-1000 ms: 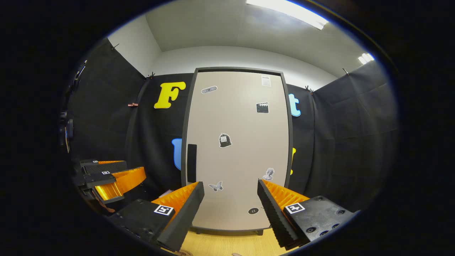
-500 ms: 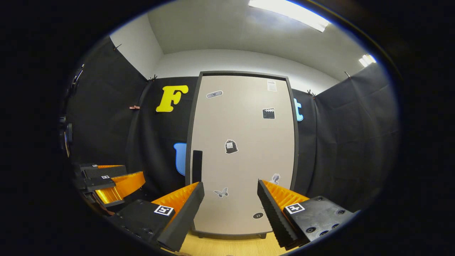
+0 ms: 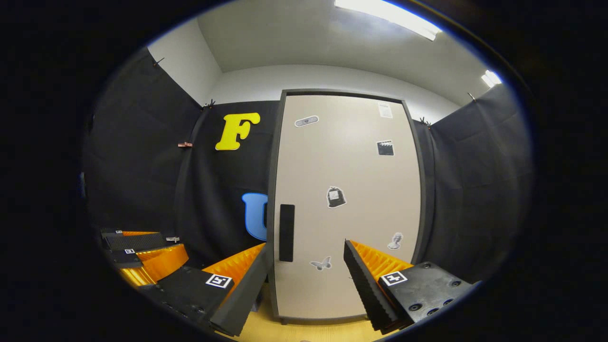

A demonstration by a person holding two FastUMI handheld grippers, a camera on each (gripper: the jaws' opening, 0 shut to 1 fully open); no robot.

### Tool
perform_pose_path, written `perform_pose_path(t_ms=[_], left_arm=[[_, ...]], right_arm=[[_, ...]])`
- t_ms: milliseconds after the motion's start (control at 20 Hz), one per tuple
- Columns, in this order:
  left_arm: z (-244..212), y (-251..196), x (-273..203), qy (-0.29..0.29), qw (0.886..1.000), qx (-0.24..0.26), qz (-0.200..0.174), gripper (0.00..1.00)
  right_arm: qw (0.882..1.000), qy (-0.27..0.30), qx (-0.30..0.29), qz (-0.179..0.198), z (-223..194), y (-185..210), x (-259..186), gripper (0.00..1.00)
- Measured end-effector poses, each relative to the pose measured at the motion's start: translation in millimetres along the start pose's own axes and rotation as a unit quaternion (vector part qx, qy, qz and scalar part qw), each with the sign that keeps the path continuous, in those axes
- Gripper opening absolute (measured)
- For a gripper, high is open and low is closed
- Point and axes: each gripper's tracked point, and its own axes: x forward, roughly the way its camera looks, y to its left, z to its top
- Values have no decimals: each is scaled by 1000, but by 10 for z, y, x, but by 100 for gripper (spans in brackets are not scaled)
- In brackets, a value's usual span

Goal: Open the cabinet door with the right hand, grasp the bottle in the cabinet with the left hand and place it on the coaster, then close the cabinet door with the right hand.

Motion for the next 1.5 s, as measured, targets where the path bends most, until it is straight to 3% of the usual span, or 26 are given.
perform_pose_path(t_ms=[250,850,1150,1300,1400,1500], left_arm=[[-4,288,22,-3,1000,-1,9,89],[-272,729,255,27,999,-13,18,89],[-349,951,277,41,998,-3,38,89],[-382,955,275,46,998,9,36,89],[-363,964,255,43,998,18,39,89],[-358,933,231,41,998,13,38,89]], right_arm=[[1000,16,3,3,-197,243,390,97],[999,37,-5,-35,-599,297,1283,93],[997,34,-3,-64,-639,226,1534,77],[997,24,-15,-70,-619,262,1581,40],[996,23,-29,-78,-615,251,1556,40],[997,33,-13,-73,-644,239,1577,24]])
